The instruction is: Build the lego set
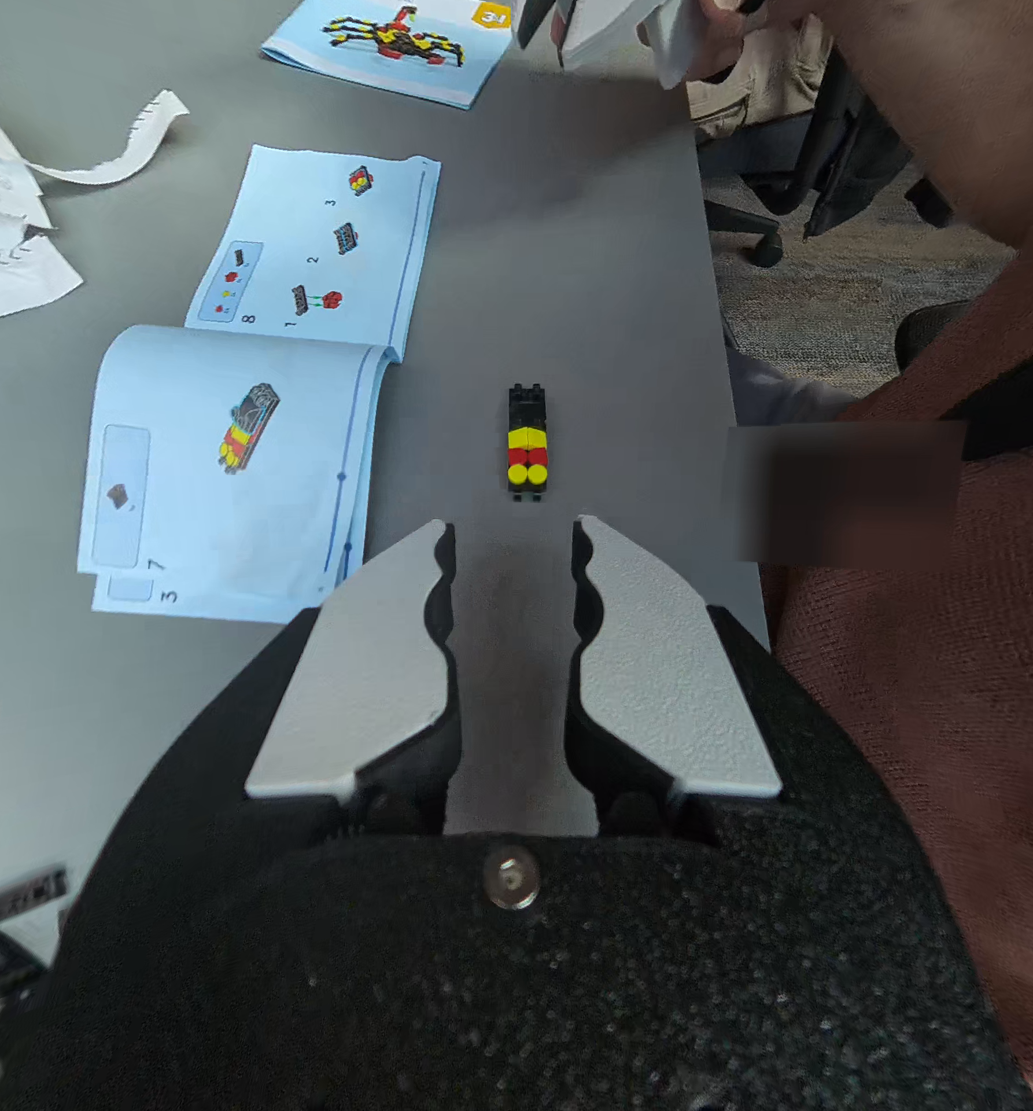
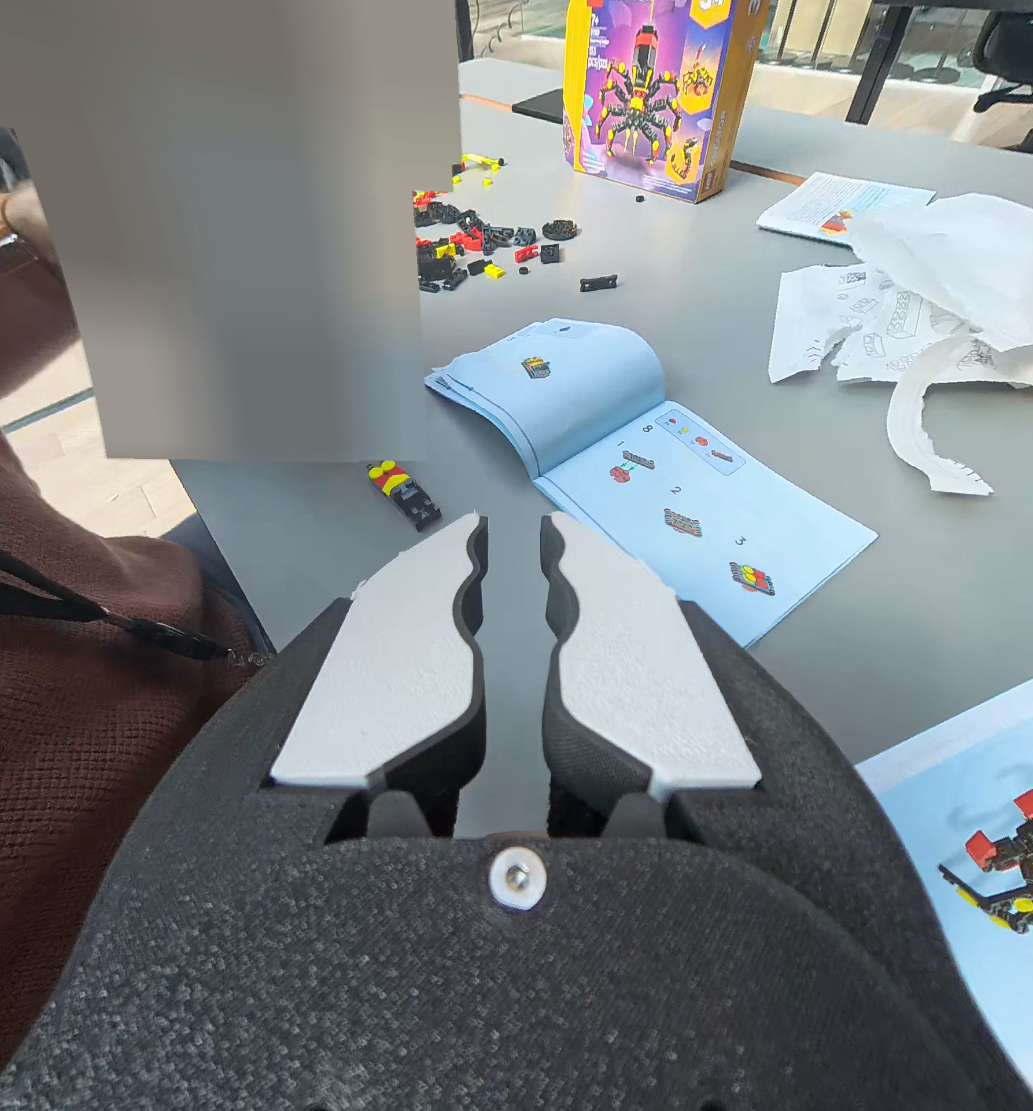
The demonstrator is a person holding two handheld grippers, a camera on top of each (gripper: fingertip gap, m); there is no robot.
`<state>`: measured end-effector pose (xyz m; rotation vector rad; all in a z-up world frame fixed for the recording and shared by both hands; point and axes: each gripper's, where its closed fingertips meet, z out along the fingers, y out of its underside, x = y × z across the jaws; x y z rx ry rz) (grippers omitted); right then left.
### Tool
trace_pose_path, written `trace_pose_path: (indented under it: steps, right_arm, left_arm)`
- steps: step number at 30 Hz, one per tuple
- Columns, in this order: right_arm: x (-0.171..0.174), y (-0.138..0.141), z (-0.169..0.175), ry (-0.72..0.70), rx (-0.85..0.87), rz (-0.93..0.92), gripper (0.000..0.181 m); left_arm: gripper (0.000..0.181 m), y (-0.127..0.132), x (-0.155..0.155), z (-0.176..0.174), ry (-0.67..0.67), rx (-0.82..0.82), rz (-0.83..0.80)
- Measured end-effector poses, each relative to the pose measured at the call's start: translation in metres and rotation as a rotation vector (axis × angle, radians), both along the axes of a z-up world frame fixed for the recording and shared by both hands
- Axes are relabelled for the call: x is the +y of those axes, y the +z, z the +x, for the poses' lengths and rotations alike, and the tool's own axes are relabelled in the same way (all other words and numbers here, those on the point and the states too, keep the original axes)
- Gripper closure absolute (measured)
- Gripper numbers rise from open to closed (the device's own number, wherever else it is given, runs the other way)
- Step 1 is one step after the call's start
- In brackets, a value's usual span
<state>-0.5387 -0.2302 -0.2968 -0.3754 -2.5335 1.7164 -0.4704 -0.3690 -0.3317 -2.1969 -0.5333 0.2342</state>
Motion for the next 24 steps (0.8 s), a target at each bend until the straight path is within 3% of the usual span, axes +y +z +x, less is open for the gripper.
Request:
trace_pose_path:
  steps: [5, 9, 13, 19, 24]
  right_arm:
    - [-0.014, 0.012, -0.014, -0.019, 0.005, -0.055, 0.162]
    - [-0.024, 0.015, -0.016, -0.002, 0.026, -0.028, 0.153]
    - [-0.030, 0.023, -0.017, -0.043, 0.009, -0.056, 0.137]
    - [-0.031, 0.033, -0.005, -0.132, 0.028, -0.156, 0.142]
    - [-0.035, 0.039, 0.003, -0.168, 0.044, -0.215, 0.143]
  left_arm:
    - [0.144, 0.016, -0.061, 0.026, 0.208, 0.087, 0.075]
    - [0.140, 0.020, -0.088, 0.034, 0.283, 0.158, 0.125]
    - [0.142, 0.038, -0.098, 0.026, 0.296, 0.290, 0.189]
    - [0.141, 0.059, -0.107, 0.014, 0.290, 0.478, 0.262]
    - [0.137, 0.093, -0.110, 0.023, 0.328, 0.700, 0.354]
